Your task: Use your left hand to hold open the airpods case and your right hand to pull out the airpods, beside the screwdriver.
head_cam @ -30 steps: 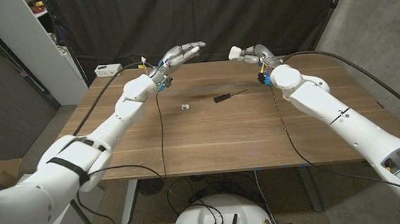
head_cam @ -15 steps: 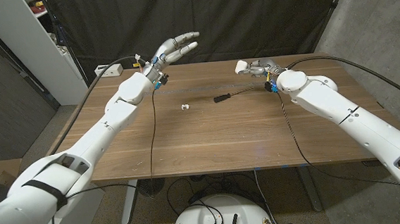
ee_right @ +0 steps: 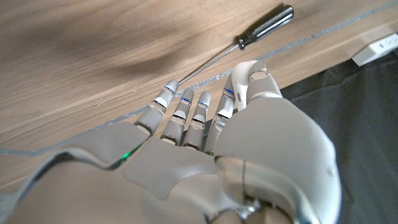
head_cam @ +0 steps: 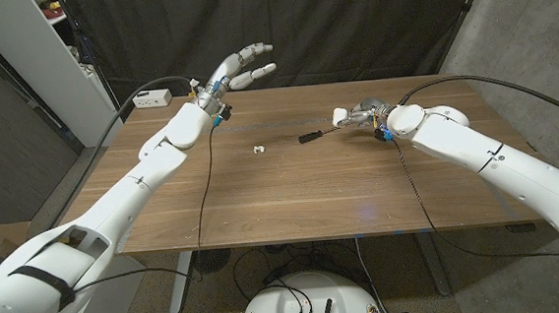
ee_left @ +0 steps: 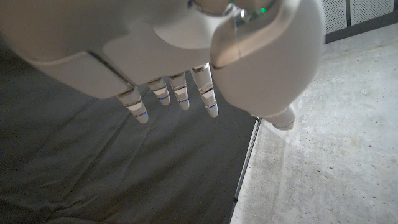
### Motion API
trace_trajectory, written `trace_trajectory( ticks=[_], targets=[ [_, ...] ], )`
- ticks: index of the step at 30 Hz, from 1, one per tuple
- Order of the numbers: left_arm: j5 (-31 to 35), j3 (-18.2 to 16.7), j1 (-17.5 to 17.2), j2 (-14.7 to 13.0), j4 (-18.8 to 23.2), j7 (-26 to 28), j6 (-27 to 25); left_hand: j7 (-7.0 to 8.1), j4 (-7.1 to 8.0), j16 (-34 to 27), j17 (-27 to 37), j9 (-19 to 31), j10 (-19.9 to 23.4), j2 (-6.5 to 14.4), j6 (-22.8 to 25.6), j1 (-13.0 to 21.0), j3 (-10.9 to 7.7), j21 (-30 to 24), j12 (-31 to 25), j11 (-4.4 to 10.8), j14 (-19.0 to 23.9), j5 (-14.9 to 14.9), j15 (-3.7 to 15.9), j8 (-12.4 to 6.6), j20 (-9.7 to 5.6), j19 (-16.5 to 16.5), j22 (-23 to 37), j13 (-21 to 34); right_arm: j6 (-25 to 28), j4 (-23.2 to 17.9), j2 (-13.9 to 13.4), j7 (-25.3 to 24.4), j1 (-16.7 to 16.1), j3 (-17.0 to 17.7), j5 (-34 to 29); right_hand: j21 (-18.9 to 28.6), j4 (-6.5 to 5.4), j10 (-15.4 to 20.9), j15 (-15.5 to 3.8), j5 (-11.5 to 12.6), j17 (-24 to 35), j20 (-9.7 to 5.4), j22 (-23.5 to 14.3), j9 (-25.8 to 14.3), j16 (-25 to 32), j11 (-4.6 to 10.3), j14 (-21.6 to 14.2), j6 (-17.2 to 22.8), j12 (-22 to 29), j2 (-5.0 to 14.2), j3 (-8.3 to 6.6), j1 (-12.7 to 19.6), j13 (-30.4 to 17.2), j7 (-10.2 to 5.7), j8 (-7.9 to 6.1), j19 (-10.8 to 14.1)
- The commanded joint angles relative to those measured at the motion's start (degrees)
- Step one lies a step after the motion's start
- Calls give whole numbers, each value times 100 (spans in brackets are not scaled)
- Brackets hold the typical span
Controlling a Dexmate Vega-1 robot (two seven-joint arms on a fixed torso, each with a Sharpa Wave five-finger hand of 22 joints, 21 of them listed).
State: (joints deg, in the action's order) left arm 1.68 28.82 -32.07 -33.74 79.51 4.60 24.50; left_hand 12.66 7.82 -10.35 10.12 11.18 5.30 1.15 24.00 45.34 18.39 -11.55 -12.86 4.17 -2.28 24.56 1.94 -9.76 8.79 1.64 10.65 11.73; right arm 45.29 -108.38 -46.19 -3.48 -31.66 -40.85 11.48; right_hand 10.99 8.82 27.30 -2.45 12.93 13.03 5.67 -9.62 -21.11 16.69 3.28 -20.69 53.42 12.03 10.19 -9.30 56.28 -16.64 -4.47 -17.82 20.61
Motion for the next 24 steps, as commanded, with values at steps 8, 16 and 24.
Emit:
trace_trajectory(
  ticks=[8, 16, 24],
  targets=[
    [519, 51, -12, -137, 65, 579, -146, -15, 19, 25, -3, 8, -30, 78, 7, -41, -21, 28, 24, -3, -103, -30, -1, -64, 24, -52, -6, 17, 1445, -246, -123, 685, 836, -1451, -1491, 28, -357, 75, -502, 13, 2, -123, -4, -1334, -3, 23, -75, 268, 69, -122, -493, 12, -16, -104, -303, 118],
    [519, 105, 47, -120, -37, 570, -111, -20, 20, 19, -6, 6, -32, 105, 13, -52, -33, 28, 22, -2, -111, -53, 9, -77, 31, -62, -7, 16, 1905, -260, -77, 862, 1033, -1750, -1689, 38, -260, 95, -493, -6, -7, -145, -2, -1293, 10, 13, -112, 314, 76, -205, -481, 46, -10, -80, -297, 193],
    [496, 123, 34, -114, -17, 574, -171, -17, 22, 14, -8, 4, -31, 125, 10, -64, -40, 30, 19, 5, -115, -72, 9, -82, 41, -74, -8, 16, 2087, -277, -94, 857, 1060, -1808, -1668, 22, -141, 95, -501, -63, -27, -177, -1, -1198, 9, -9, -126, 59, 76, -266, -464, 90, 3, -103, -116, 228]
  ],
)
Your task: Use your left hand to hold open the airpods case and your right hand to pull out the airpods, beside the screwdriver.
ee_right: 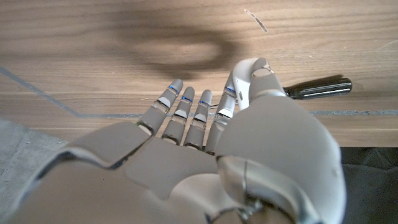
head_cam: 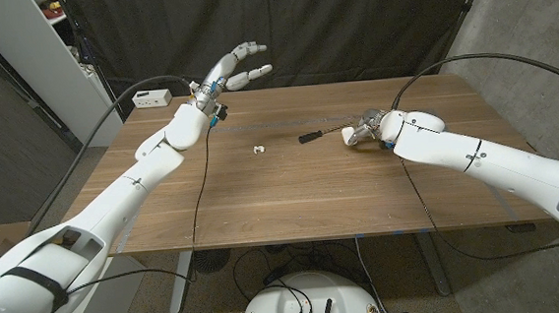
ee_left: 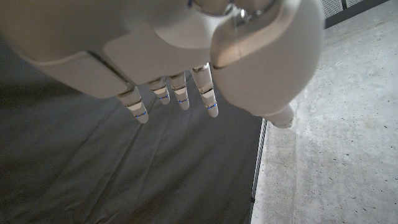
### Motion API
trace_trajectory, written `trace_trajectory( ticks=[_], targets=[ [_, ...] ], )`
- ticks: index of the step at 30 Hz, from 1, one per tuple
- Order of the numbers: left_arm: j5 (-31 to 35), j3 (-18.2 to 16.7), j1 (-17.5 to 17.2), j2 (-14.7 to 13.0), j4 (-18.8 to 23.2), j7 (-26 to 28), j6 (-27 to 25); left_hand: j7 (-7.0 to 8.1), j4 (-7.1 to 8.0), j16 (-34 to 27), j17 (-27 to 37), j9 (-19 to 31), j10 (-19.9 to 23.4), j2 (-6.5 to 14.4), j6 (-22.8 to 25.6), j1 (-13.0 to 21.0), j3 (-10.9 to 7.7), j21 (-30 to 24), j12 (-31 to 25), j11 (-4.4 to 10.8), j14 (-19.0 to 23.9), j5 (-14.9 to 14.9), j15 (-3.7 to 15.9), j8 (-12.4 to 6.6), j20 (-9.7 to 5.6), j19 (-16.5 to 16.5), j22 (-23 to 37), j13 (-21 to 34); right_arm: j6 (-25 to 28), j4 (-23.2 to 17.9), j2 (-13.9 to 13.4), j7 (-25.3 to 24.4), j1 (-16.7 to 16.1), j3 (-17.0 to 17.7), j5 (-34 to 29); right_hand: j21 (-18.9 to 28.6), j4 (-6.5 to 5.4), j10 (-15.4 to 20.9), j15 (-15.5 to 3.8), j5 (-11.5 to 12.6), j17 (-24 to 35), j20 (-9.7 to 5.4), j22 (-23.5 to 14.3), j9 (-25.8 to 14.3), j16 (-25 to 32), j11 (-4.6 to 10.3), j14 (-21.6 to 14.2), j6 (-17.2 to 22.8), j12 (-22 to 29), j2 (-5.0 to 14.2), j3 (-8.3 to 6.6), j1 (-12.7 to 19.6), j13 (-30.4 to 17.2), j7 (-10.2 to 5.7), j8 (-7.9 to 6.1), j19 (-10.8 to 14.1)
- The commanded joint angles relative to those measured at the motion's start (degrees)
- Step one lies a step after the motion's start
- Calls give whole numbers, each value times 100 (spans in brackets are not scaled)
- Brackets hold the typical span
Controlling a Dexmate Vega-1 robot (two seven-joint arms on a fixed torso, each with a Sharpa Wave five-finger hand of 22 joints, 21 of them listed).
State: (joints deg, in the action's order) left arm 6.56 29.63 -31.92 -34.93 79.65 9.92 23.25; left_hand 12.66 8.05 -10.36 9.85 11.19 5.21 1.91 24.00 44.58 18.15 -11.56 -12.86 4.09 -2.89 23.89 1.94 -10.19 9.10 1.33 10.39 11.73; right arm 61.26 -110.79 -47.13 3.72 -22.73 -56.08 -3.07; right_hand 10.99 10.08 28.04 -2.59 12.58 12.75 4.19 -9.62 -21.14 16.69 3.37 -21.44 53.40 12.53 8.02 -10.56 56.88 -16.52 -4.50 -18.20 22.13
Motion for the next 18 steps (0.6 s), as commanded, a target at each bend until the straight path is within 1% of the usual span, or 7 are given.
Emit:
trace_trajectory(
  ticks=[1, 2, 3, 4, 7, 14, 18],
  targets=[
    [5, 45, 17, 6, -26, 42, -58, -16, -1, 16, 19, 2, -21, 52, 13, 10, -16, 30, 18, 10, -59, -9, 8, -41, 11, -45, 18, 15, 484, -29, -4, 141, 170, -288, -202, 24, -253, 23, -487, -31, -3, -33, -2, -1187, 10, -28, -59, 71, 27, -52, -342, 43, -9, -87, -74, 87],
    [-2, 49, 15, 7, -23, 36, -66, -16, -1, 15, 19, 2, -24, 54, 15, 7, -17, 30, 19, 11, -60, -12, 8, -43, 11, -47, 18, 15, 499, -14, 4, 147, 182, -299, -196, 24, -234, 15, -490, -37, -8, -42, -2, -1174, 8, 16, -61, 76, 24, -56, -345, 59, -7, -76, -64, 93],
    [-6, 52, 13, 7, -15, 31, -81, -16, -1, 15, 19, 2, -18, 55, 15, 6, -17, 30, 17, 9, -61, -14, 9, -43, 12, -47, 18, 15, 480, -2, -2, 156, 193, -313, -191, 28, -214, 25, -495, -43, -12, -75, -2, -1159, 5, -14, -59, 75, 29, -53, -352, 80, -4, -68, -49, 112],
    [-8, 56, 11, 8, -8, 29, -96, -20, 0, 15, 19, 1, -17, 57, 20, 3, -17, 32, 16, 2, -62, -17, 9, -46, 12, -53, 18, 15, 467, 10, -3, 163, 201, -324, -187, 28, -204, 24, -504, -45, -14, -88, -2, -1153, 5, -11, -62, 78, 28, -49, -358, 94, -3, -69, -45, 115],
    [-12, 71, 13, 4, 17, 3, -146, -44, 1, 11, 18, 0, -20, 64, 40, -4, -19, 30, 16, 8, -61, -27, 7, -56, 23, -51, 18, 15, 449, 74, -11, 292, 301, -429, -177, 30, -152, 28, -526, -63, -26, -148, -4, -1112, 1, 34, -69, 232, 31, -38, -380, 161, 4, -106, -64, 148],
    [-13, 79, 0, -5, 74, 7, -221, -40, 4, 10, 18, -2, -28, 75, 46, -23, -20, 31, 17, 5, -72, -49, 6, -61, 34, -64, 18, 15, 376, 215, -29, 562, 550, -819, -366, 7, -130, -6, -561, -102, -31, -173, -6, -1070, -25, 33, -10, 312, 16, -60, -368, 183, 13, -127, -57, 110],
    [-21, 87, -19, -13, 118, -5, -264, -50, 4, 9, 18, -3, -26, 83, 50, -30, -22, 32, 15, 4, -74, -60, 6, -64, 44, -72, 18, 14, 383, 338, 1, 833, 735, -1032, -443, 6, -120, -4, -565, -115, -34, -195, -6, -1056, -25, 46, -14, 313, 17, -67, -366, 197, 16, -132, -45, 111]
  ],
)
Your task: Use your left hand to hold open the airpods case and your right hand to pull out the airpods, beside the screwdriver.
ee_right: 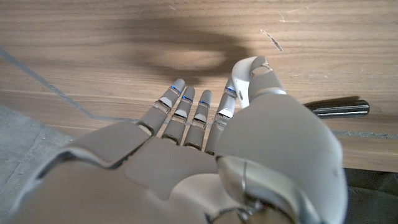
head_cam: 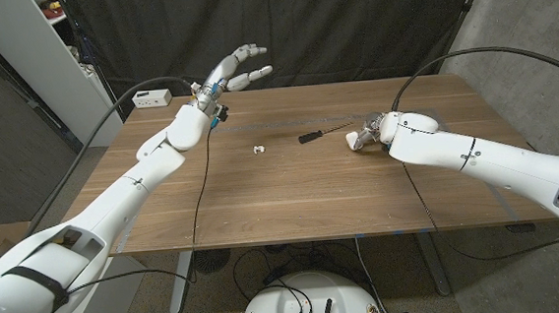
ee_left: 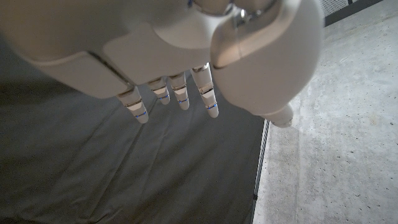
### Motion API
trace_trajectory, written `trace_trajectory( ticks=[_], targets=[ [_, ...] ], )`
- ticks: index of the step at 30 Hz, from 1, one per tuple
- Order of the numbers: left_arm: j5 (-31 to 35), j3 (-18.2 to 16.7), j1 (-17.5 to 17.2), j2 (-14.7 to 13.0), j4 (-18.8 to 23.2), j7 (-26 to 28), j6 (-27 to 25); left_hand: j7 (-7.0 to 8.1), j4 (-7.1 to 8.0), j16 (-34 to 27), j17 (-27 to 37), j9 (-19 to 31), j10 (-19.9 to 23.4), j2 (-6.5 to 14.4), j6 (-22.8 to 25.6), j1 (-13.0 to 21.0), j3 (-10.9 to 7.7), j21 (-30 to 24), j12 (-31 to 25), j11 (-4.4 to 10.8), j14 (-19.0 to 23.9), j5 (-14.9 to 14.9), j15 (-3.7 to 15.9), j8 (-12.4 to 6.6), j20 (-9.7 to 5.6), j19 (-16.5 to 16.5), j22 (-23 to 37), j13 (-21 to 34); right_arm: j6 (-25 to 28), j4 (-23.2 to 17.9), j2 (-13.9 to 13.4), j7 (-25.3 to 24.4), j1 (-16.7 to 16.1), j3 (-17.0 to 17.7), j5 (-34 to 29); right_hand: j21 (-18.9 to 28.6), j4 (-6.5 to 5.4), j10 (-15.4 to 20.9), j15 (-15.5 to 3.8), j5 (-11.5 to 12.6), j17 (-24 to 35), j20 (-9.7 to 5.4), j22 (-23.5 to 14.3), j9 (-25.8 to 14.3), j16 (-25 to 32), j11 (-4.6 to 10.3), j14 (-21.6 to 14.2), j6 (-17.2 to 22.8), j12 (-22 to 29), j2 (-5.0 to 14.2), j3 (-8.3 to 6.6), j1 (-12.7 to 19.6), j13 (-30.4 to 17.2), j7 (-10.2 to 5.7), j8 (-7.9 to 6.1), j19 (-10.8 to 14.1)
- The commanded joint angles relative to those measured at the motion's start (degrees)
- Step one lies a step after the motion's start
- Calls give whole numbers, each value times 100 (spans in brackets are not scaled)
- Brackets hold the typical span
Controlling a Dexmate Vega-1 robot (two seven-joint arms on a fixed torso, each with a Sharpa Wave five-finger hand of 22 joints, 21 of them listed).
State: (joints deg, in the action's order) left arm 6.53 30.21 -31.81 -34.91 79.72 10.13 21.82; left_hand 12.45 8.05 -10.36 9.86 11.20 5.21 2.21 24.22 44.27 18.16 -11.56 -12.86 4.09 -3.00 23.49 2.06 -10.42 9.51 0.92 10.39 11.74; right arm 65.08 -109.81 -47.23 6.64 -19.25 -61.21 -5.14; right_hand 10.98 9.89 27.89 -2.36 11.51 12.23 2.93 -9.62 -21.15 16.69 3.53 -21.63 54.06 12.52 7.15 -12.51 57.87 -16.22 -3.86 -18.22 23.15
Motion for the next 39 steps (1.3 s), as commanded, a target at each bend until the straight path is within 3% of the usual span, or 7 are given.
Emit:
trace_trajectory(
  ticks=[1, 11, 27, 31, 32, 34, 39],
  targets=[
    [-27, 29, -36, -16, 119, -33, -128, -27, 4, 7, 17, -4, -34, 55, 27, -2, -23, 32, 18, 0, -61, -25, -13, -40, 6, -32, 18, 14, -2, 272, 18, 631, 450, -589, -260, 4, -99, 4, -584, -11, 17, -76, -6, -1053, -30, 36, 15, 250, 14, 17, -171, 102, -14, -208, -42, 5],
    [-38, 23, -108, -38, 207, -15, -154, -30, 3, 3, 16, -7, -28, 78, 26, -17, -31, 28, 12, 7, -64, -54, -20, -42, 14, -37, 18, 14, 113, 283, 36, 981, 687, -802, -424, -14, -119, -94, -547, -58, 16, -78, -7, -992, -75, 8, 125, 59, -18, 10, -139, 80, 2, -222, 89, -44],
    [-82, -33, -178, -97, 242, -21, -70, -58, -6, 1, 14, -12, -42, 105, -6, -31, -43, 27, 13, -6, -71, -102, -22, -34, 26, -54, 18, 12, 465, 74, 28, 747, 555, -566, -225, -13, -123, -462, -399, -102, 6, 64, -8, -617, -153, -246, 266, -1123, -102, -100, -50, 3, 43, 16, 793, -69],
    [-90, -50, -207, -110, 258, -14, -64, -72, -9, 0, 14, -13, -44, 110, -14, -34, -46, 26, 13, 1, -71, -114, -32, -32, 26, -55, 18, 12, 520, 62, 34, 689, 554, -528, -127, -15, -119, -623, -357, -118, 4, 125, -9, -435, -190, -299, 338, -1413, -115, -150, -23, -8, 58, -427, 823, -86],
    [-94, -58, -219, -116, 269, -10, -68, -71, -10, 0, 14, -14, -44, 111, -14, -35, -46, 25, 13, 6, -73, -117, -32, -32, 34, -56, 18, 12, 531, 54, 31, 672, 557, -531, -111, -16, -116, -644, -344, -124, 3, 141, -9, -373, -196, -323, 348, -1567, -106, -176, -10, -13, 64, -363, 849, -92],
    [-90, -77, -249, -131, 298, 14, -76, -73, -11, -2, 14, -14, -42, 113, -15, -36, -47, 25, 11, 0, -69, -123, -33, -33, 29, -56, 18, 12, 540, 24, 13, 631, 546, -509, -67, -17, -121, -745, -320, -123, 6, 168, -9, -240, -220, -356, 402, -1708, -111, -173, -9, -11, 76, 48, 829, -109],
    [-68, -135, -334, -175, 391, 89, -78, -70, -16, -3, 14, -16, -54, 119, -56, -42, -50, 22, 14, 10, -73, -144, -32, -19, 38, -57, 18, 11, 598, -98, -25, 390, 398, -277, 87, -44, -130, -1278, -94, -115, -11, 294, -8, -1, -458, -492, 983, -2293, -208, -232, 23, -50, 108, 125, 855, -257]
  ],
)
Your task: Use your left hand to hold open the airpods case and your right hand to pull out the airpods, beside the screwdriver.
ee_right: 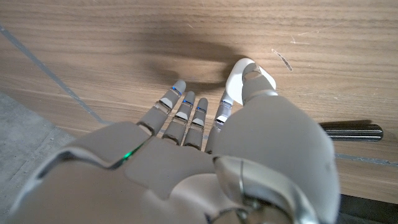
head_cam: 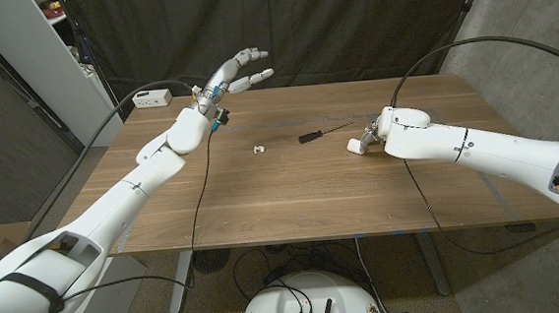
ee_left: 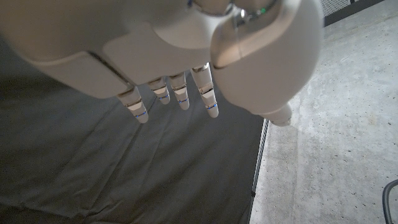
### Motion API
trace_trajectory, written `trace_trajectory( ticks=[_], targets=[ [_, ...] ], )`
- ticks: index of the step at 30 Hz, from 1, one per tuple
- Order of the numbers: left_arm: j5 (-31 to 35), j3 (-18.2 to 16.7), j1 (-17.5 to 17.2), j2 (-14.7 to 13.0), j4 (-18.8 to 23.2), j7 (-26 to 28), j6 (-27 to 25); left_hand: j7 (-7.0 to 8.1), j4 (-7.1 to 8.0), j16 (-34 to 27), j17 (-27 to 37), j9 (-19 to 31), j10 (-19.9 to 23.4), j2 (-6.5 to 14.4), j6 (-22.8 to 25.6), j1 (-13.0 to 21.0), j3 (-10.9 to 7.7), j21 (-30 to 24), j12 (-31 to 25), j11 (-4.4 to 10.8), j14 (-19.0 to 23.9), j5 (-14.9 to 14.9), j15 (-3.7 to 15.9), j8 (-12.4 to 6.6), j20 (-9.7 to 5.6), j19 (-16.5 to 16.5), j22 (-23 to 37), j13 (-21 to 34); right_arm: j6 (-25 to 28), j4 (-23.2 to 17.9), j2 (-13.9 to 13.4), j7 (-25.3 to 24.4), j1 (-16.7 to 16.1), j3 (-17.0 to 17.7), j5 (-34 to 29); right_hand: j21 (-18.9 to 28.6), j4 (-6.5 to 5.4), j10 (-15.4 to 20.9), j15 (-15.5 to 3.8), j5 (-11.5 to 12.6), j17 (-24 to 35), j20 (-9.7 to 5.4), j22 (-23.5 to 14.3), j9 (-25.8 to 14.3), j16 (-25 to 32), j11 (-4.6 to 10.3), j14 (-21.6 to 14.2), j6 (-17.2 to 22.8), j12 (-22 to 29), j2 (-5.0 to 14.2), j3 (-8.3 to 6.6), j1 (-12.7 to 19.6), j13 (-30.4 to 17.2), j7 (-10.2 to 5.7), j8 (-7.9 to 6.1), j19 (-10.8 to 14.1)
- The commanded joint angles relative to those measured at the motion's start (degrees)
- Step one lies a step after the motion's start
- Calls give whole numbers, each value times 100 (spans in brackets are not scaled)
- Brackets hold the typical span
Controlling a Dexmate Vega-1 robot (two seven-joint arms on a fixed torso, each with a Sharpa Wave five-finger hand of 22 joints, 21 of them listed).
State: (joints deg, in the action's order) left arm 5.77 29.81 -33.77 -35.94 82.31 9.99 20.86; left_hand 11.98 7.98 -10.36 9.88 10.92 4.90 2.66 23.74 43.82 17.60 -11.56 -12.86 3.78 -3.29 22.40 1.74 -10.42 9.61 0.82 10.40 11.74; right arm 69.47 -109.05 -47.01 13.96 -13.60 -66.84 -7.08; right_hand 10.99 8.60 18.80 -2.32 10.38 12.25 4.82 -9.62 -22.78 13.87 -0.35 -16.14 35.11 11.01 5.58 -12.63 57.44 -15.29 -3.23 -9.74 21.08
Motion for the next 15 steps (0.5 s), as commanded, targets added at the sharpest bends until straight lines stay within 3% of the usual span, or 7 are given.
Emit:
trace_trajectory(
  ticks=[1, 4, 6, 9, 11, 12, 15],
  targets=[
    [11, -104, -151, -76, 147, 117, 14, -23, -10, -4, 12, 11, -19, 75, -27, 2, 5, 22, 12, 37, -40, -38, 0, -13, 29, -48, 17, 11, 172, -218, -54, -444, -242, 389, 319, -42, -7, -676, -3, 10, -31, 130, -10, 275, -265, -151, 715, -611, -71, -84, 37, -18, 39, -47, -10, -129],
    [15, -140, -211, -100, 222, 152, -34, 33, -14, -19, 13, 10, -12, 84, -5, -6, 2, 17, 7, 49, -2, -61, -90, -29, 33, -42, 17, 10, 226, -361, -70, -729, -435, 667, 419, -51, 5, -1073, 134, 23, -79, 136, -6, 446, -365, -178, 1182, -1061, -71, -144, 54, -20, 74, 175, 6, -211],
    [-41, -164, -248, -107, 243, 138, -46, 53, -19, -28, 13, 7, 1, 93, -4, -15, -1, 8, 0, 47, 26, -87, -260, -32, 35, -25, 17, 10, 236, -467, -94, -939, -571, 842, 467, -53, 45, -1316, 229, 41, -115, 149, -4, 545, -397, -208, 1470, -1266, -73, -202, 49, 45, 95, 209, -9, -264],
    [-60, -192, -311, -122, 294, 165, -55, 45, -25, -32, 14, 5, 7, 97, -84, -19, -3, -6, -3, 36, 44, -107, -282, -4, 52, 10, 16, 9, 88, -655, -134, -1394, -965, 1324, 585, -49, 43, -1577, 278, 67, -148, 139, -2, 668, -365, -215, 1695, -1654, -53, -244, 42, 95, 127, 232, 9, -329],
    [-114, -207, -343, -113, 287, 160, -21, 34, -41, -42, 15, -3, 23, 104, -355, -19, -10, -20, -9, 43, 96, -152, -324, 65, 53, 51, 15, 8, -190, -781, -155, -1820, -1369, 1771, 671, -41, -78, -1665, 255, 53, -143, 130, -2, 742, -304, -198, 1672, -1967, -19, -197, 81, -63, 151, 44, 3, -349],
    [-134, -210, -354, -107, 268, 158, 4, 30, -50, -47, 15, -8, 39, 108, -540, -19, -14, -35, -14, 40, 131, -177, -332, 95, 60, 97, 15, 7, -448, -815, -131, -2097, -1674, 2127, 779, -32, -271, -1661, 190, 9, -125, 108, -3, 793, -246, -157, 1591, -2032, 18, -90, 155, -383, 172, 8, -50, -348],
    [-315, -215, -353, -107, 174, 7, 74, 49, -85, -89, 17, -33, 109, 127, -1500, -31, -30, -82, -26, 67, 415, -303, -210, 110, 69, 299, 17, 5, -1297, -803, -44, -2760, -2389, 2962, 1053, 13, -439, -1498, 37, -10, -123, -43, -1, 878, -138, -66, 1293, -2131, 96, 59, 220, -725, 205, -127, -79, -198]
  ],
)
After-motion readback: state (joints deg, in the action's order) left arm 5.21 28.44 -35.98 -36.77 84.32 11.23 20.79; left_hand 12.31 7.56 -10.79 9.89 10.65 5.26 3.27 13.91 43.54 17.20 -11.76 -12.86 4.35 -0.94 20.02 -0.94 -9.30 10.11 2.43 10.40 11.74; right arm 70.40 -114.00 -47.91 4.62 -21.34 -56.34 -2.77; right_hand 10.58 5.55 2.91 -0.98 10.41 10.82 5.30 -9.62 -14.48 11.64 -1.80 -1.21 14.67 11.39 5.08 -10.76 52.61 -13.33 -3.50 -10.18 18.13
